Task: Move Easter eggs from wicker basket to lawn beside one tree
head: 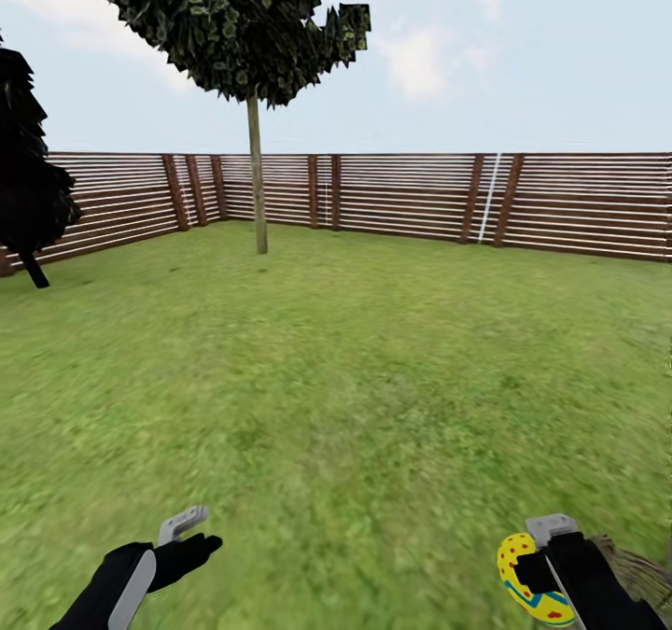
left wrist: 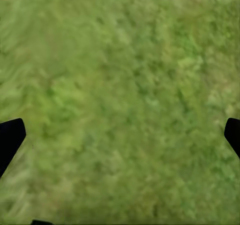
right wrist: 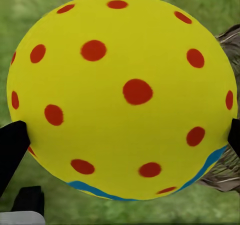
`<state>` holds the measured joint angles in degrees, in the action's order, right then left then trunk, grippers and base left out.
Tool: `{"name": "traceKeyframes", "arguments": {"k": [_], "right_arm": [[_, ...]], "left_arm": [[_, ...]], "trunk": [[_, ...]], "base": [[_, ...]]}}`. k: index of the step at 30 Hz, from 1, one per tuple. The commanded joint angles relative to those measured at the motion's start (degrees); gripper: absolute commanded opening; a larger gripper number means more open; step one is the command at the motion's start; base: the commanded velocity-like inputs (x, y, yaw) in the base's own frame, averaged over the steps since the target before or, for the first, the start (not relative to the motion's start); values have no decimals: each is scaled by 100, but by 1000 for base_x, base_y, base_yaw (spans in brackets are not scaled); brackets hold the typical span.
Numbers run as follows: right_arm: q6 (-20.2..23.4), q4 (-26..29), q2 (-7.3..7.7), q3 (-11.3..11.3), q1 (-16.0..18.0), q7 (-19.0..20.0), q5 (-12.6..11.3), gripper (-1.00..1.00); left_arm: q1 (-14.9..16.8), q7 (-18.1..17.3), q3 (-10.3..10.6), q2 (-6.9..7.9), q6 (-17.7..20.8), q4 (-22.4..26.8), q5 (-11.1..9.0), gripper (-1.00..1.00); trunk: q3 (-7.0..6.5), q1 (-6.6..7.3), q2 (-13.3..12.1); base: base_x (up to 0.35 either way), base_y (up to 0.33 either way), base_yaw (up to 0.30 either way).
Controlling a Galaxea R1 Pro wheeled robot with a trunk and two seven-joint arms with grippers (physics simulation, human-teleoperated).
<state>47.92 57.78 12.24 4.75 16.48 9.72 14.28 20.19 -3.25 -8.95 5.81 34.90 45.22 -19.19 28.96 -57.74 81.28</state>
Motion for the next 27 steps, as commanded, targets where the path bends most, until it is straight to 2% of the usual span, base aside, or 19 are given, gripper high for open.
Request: {"name": "traceKeyframes", "arguments": {"k": [1,13,16,22,27], "right_arm": [[25,8,-2,7,4,57,58,-100],[25,7,7,9,4,65,58,-100],[26,10,7,9,4,65,58,-100],[25,14,10,33,4,74,42,-100],[17,14,7,14,4,74,41,-100]], "left_arm": [[2,-27,-12,-1,33,4,4,100],[2,-27,-12,-1,35,4,6,100],[2,-27,-10,-1,36,4,10,100],[2,-27,-8,-1,41,4,12,100],[2,-27,-1,-1,41,4,12,100]], "trunk": [[-4,21,-38],[-128,284,-519],[-105,284,-519],[-167,416,-760],[-267,526,-961]], "base": [[188,313,-168],[224,280,-168],[280,224,-167],[280,223,-168],[280,223,-40]]}}
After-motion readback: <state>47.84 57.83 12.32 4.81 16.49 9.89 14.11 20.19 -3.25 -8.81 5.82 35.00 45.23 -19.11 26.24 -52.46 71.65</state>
